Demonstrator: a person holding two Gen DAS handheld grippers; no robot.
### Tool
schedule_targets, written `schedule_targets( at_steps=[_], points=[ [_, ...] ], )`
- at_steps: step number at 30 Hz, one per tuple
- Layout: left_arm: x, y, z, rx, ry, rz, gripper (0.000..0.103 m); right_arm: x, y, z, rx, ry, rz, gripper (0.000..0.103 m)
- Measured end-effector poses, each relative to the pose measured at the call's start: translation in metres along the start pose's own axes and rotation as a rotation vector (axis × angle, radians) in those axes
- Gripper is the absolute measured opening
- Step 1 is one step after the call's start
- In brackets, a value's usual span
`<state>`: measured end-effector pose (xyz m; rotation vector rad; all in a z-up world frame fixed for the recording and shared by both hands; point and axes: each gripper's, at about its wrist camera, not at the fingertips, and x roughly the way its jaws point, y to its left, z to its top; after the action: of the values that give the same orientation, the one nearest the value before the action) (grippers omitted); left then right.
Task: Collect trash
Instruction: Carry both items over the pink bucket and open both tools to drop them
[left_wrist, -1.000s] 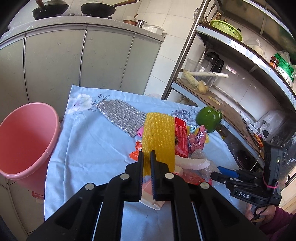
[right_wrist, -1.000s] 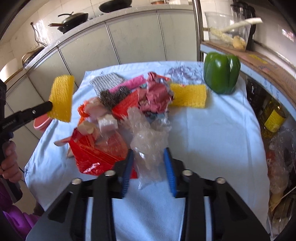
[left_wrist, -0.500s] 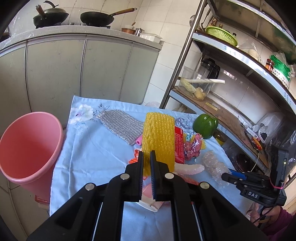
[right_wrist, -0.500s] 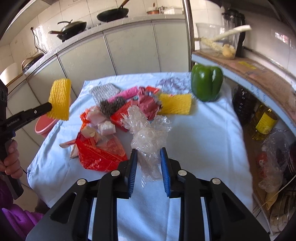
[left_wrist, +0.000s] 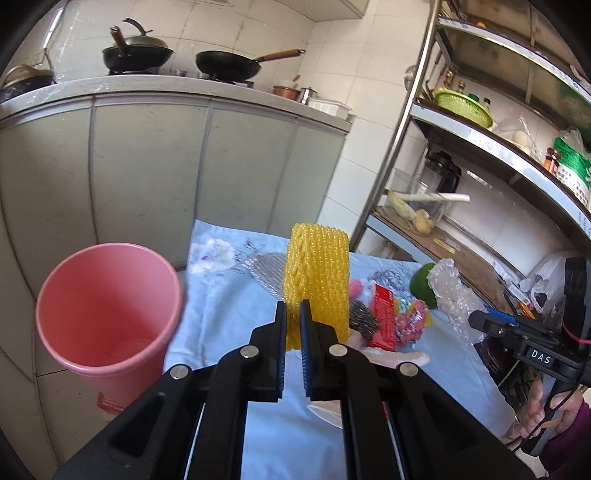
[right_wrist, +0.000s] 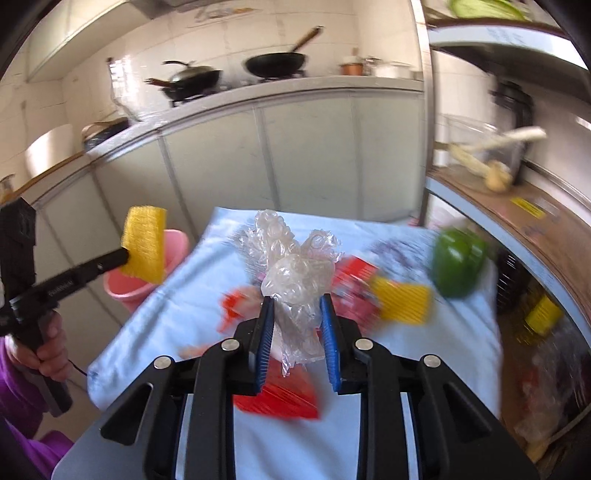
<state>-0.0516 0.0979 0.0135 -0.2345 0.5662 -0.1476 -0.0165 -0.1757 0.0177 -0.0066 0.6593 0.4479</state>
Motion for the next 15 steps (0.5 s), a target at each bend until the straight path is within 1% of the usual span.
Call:
schedule_targets(
  at_steps=[4, 8, 13, 15],
  points=[
    [-0.013, 0.021, 0.004, -0.026, -0.035, 0.06, 0.006, 0.023, 0.035, 0.022, -0.052, 0.006, 0.1, 0.026],
    [-0.022, 0.048, 0.006, -0.06, -0.051, 0.134, 0.006, 0.053, 0.082, 0.042, -0.124, 0.027, 0.211, 0.026],
    [-0.025, 0.087, 0.005, -0.103, -0.057, 0.232, 0.006, 0.09, 0.14, 0.057, -0.217, 0.056, 0.306, 0.026],
    [-0.022, 0.101, 0.003, -0.117, -0.053, 0.263, 0.006, 0.105, 0.158, 0.061, -0.23, 0.075, 0.336, 0.026]
  ],
)
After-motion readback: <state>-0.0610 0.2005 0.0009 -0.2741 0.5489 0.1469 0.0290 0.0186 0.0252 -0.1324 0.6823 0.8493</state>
